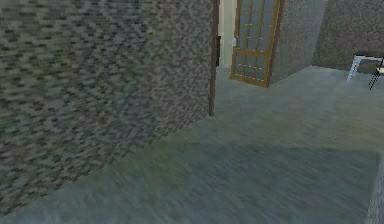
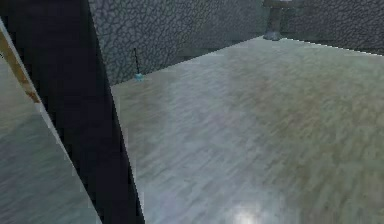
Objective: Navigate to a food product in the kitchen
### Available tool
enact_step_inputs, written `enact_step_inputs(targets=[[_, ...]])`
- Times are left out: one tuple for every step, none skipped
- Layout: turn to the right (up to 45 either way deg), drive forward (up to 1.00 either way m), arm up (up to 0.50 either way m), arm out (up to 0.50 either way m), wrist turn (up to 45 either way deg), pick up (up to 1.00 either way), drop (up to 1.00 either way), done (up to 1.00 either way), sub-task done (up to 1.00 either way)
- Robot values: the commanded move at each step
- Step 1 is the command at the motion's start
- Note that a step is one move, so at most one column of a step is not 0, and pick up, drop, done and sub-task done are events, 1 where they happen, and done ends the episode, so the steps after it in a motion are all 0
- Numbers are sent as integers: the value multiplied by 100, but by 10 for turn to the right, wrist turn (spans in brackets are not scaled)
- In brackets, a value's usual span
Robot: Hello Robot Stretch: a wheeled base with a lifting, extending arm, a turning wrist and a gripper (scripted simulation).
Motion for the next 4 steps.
enact_step_inputs(targets=[[0,45,0,0,0,0,0,0,0],[150,0,0,0,0,0,0,0,0],[0,100,0,0,0,0,0,0,0],[30,0,0,0,0,0,0,0,0]])
